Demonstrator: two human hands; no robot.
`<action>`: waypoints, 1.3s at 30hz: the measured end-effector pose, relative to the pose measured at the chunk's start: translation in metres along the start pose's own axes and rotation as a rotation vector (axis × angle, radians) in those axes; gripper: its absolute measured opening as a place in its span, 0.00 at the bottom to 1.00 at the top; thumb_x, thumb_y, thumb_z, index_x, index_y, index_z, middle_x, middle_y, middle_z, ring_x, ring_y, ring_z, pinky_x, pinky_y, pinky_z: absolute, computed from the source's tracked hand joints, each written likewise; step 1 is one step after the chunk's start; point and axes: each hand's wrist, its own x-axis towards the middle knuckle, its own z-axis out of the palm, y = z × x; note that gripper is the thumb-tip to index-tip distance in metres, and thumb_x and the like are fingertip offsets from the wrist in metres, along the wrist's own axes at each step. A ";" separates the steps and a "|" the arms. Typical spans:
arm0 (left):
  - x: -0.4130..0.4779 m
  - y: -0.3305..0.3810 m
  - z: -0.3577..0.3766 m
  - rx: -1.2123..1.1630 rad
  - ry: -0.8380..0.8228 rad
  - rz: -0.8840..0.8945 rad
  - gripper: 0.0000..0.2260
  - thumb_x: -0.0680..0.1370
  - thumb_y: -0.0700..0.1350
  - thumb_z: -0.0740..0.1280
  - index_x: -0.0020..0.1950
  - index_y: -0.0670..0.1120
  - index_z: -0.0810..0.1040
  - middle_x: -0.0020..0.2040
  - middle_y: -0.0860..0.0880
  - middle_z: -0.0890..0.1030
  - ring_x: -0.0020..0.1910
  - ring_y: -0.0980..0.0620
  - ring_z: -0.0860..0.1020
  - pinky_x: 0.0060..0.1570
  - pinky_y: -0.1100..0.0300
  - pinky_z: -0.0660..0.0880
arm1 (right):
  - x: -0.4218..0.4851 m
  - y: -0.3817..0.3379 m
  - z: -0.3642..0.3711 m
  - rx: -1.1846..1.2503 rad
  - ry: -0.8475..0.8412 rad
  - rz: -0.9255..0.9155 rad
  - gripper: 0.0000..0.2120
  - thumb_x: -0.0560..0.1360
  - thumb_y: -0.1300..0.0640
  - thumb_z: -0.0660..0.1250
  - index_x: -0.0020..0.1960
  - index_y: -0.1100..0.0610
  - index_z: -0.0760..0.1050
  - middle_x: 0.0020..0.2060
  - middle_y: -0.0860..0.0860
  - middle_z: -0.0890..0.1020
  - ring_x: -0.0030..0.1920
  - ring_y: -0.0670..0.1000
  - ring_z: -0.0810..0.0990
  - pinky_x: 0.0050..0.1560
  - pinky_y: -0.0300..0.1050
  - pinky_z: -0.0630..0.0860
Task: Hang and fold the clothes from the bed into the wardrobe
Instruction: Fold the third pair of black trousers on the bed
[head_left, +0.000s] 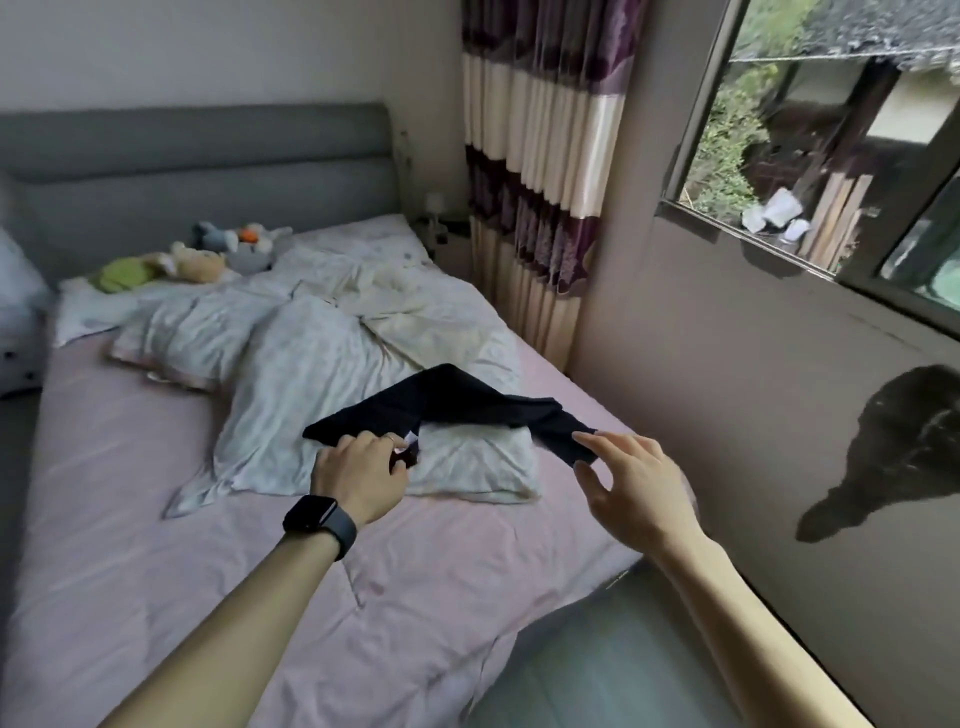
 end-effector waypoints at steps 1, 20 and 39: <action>0.019 -0.004 0.002 -0.004 0.008 -0.032 0.18 0.80 0.54 0.59 0.70 0.58 0.73 0.65 0.51 0.78 0.63 0.46 0.74 0.60 0.53 0.70 | 0.025 0.001 0.008 -0.004 -0.020 -0.030 0.20 0.81 0.45 0.61 0.73 0.44 0.72 0.68 0.43 0.76 0.69 0.52 0.69 0.67 0.48 0.69; 0.297 -0.066 0.145 0.017 -0.230 -0.340 0.19 0.81 0.53 0.58 0.72 0.57 0.69 0.68 0.53 0.72 0.67 0.50 0.70 0.65 0.53 0.66 | 0.387 0.020 0.247 0.026 -0.422 -0.225 0.25 0.81 0.40 0.57 0.77 0.42 0.63 0.73 0.43 0.69 0.74 0.51 0.64 0.68 0.49 0.69; 0.403 -0.107 0.383 0.365 -0.301 -0.272 0.24 0.83 0.45 0.58 0.79 0.55 0.59 0.81 0.52 0.56 0.80 0.49 0.54 0.75 0.46 0.54 | 0.444 0.082 0.534 -0.130 -0.675 -0.233 0.15 0.85 0.50 0.51 0.69 0.50 0.66 0.81 0.54 0.50 0.80 0.62 0.46 0.72 0.72 0.55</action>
